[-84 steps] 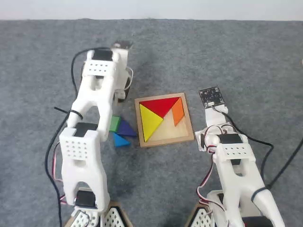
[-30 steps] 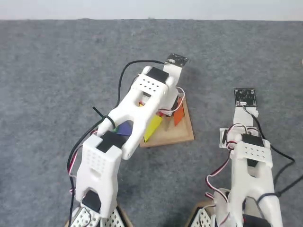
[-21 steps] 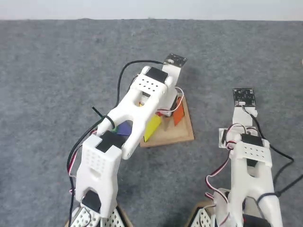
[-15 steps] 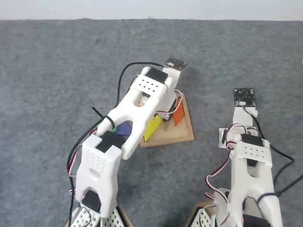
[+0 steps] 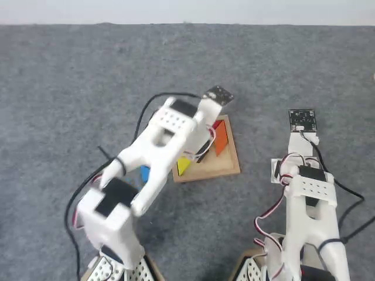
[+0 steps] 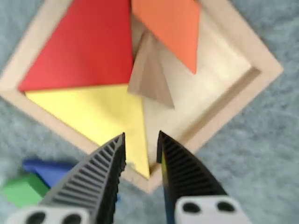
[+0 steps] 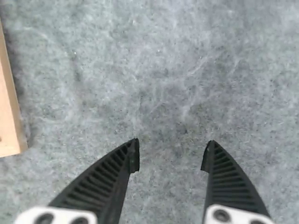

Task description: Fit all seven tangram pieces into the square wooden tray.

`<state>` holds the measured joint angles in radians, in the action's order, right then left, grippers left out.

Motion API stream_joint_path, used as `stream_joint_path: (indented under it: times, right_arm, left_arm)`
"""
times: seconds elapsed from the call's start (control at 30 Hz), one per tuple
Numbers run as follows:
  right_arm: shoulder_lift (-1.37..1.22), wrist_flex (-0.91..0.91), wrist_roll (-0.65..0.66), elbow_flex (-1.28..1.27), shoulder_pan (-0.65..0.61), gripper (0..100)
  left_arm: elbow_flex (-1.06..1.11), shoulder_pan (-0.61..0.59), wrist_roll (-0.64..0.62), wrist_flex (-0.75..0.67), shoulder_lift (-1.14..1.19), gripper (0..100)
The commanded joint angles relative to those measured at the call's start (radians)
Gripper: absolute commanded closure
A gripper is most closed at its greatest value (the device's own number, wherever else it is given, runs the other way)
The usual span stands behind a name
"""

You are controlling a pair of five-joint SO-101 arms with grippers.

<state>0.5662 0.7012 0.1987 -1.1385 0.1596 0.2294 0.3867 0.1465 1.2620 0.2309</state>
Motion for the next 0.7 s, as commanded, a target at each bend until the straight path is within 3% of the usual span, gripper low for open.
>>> stream_joint_path:
  times: [0.0, 0.07, 0.37, 0.67]
  right_arm:
    - [0.028, 0.004, 0.012, 0.043, -0.010, 76.4]
    - [0.028, 0.004, 0.012, 0.043, -0.010, 76.4]
    - [0.028, 0.004, 0.012, 0.044, -0.012, 76.4]
    - [0.028, 0.004, 0.012, 0.044, -0.012, 76.4]
  left_arm:
    - [0.232, -0.002, 0.078, -0.290, -0.259, 89]
    - [0.283, -0.017, 0.083, -0.354, -0.316, 88]
    - [0.147, -0.021, 0.109, -0.325, -0.081, 88]
    - [0.147, 0.011, 0.103, -0.350, -0.054, 88]
